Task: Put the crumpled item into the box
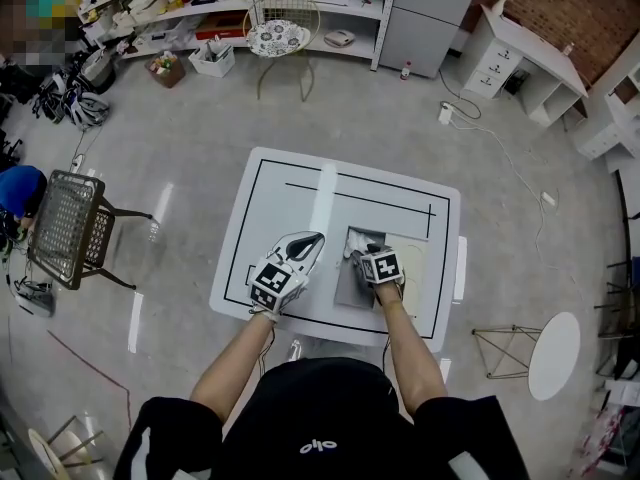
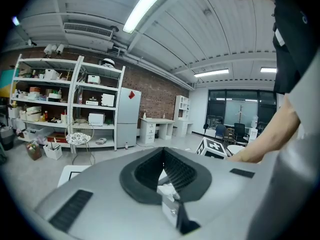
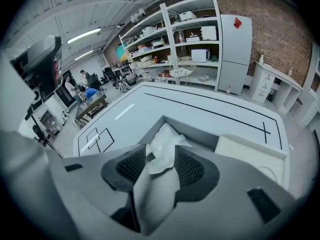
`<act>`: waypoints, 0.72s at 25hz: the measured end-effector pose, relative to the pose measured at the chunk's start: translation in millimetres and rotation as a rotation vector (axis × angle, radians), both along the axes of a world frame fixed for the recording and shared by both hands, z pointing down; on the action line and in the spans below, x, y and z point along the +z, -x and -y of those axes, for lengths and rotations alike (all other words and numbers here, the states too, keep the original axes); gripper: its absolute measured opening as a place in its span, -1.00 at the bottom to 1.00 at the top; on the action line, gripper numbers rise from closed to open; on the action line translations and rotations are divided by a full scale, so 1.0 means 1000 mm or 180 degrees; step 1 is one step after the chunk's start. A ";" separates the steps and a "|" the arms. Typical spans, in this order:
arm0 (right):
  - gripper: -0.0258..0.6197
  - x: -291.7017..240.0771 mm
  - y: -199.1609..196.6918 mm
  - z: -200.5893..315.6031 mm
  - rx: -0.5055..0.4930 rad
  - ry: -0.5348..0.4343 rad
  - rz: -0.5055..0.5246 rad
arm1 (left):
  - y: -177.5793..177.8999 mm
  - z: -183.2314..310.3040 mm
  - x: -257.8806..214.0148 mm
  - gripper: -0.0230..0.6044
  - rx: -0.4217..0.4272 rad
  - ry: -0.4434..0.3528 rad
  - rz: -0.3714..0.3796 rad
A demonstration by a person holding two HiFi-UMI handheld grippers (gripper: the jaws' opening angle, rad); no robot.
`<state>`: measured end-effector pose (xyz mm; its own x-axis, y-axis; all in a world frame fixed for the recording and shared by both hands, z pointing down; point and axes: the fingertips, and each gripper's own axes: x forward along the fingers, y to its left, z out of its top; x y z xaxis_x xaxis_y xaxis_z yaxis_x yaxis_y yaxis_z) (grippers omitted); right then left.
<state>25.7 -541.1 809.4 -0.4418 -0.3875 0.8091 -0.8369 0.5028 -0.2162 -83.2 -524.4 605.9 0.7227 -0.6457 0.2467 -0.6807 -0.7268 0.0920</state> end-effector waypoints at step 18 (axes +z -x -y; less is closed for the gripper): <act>-0.89 -0.210 -0.034 -0.064 0.0221 -0.1611 0.0559 | -0.015 -0.064 -0.048 -0.90 0.0083 -0.0373 -0.0082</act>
